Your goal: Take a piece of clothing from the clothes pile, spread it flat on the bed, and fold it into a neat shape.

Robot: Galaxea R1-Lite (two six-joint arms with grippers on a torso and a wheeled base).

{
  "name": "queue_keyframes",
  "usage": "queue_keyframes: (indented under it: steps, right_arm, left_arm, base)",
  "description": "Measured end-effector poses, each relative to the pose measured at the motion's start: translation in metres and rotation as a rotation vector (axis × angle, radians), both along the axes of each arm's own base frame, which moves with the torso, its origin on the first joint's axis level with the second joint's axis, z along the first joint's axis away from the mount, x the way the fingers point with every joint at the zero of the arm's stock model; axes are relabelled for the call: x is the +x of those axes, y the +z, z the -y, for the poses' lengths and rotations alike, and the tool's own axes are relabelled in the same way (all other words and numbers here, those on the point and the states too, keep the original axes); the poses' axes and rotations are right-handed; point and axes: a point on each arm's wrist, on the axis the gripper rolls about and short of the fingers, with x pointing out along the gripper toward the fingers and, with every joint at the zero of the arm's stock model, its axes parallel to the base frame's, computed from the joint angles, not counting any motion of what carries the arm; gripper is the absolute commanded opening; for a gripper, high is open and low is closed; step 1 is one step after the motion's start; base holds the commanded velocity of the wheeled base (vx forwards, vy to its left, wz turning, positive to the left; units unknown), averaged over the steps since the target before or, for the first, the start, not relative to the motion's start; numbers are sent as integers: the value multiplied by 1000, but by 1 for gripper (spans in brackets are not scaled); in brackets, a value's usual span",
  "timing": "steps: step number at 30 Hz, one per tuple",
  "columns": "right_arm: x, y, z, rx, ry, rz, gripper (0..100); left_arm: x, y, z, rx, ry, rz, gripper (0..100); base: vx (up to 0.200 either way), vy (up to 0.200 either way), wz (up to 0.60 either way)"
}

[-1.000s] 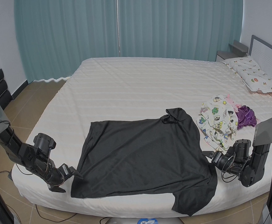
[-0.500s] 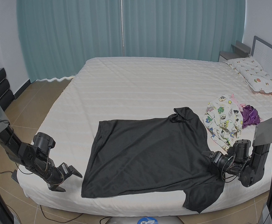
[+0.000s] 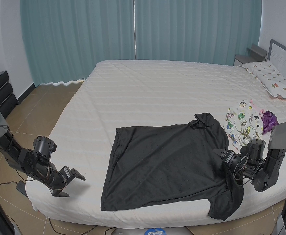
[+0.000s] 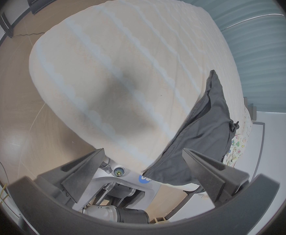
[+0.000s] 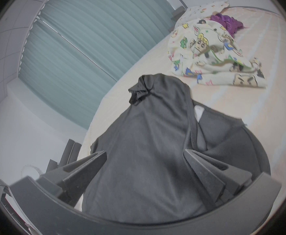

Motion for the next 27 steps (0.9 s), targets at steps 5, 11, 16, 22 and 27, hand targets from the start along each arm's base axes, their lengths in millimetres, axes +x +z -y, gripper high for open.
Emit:
queue_keyframes:
  steps: [5, 11, 16, 22, 27]
  right_arm:
    - [12, 8, -4, 9, 6, 45, 100]
    - [40, 12, -14, 37, -1, 54, 100]
    - [75, 18, -29, 75, -16, 48, 100]
    - [112, 16, -41, 107, -35, 18, 100]
    - [143, 5, -44, 127, -64, -26, 100]
  left_arm:
    - [0, 0, 1, -3, 1, 4, 100]
    - [-1, 0, 4, -4, -5, 0, 100]
    - [-1, -1, 5, -5, -6, -4, 100]
    - [-1, -1, 6, -6, -6, -5, 100]
    - [-2, -2, 6, -6, -6, -8, 100]
  base:
    - [160, 0, 0]
    - [0, 0, 0]
    - [0, 0, 0]
    - [0, 0, 0]
    - [0, 0, 0]
